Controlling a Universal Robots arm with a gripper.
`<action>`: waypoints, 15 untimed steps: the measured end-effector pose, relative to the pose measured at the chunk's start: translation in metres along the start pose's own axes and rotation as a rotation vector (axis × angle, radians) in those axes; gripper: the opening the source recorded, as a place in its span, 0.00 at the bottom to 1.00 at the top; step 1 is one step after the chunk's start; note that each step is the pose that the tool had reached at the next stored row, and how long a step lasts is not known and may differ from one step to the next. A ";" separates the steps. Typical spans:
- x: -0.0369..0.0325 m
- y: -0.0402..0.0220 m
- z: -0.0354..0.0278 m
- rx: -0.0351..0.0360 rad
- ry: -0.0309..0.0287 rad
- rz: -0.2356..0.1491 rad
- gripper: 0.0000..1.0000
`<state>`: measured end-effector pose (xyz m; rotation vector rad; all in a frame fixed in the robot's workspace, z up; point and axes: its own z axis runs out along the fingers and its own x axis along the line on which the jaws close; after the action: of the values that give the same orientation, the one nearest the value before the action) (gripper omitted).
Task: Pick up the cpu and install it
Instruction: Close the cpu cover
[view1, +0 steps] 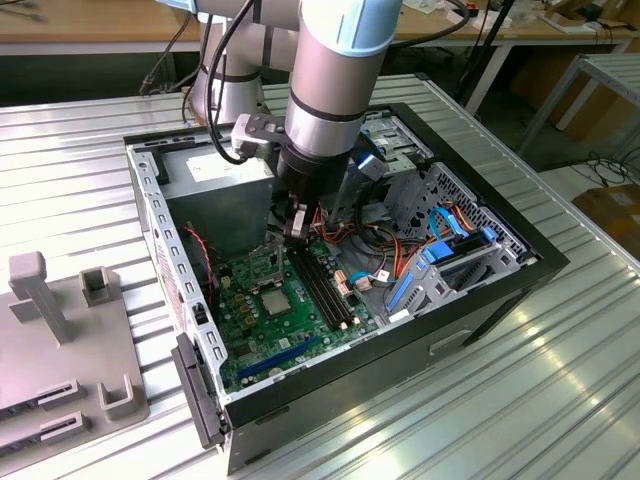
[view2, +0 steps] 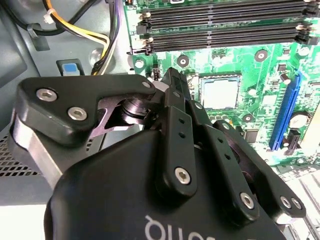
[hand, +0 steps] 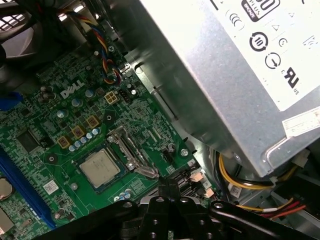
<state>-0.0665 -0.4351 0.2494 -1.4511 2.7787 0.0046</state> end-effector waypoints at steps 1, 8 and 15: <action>0.0000 0.0000 -0.0002 0.0000 0.0000 0.000 0.11; 0.0000 0.0001 -0.0018 0.0000 0.0000 0.000 0.11; 0.0002 0.0003 -0.0039 -0.0005 -0.0007 0.000 0.11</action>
<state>-0.0669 -0.4350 0.2532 -1.4508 2.7784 0.0058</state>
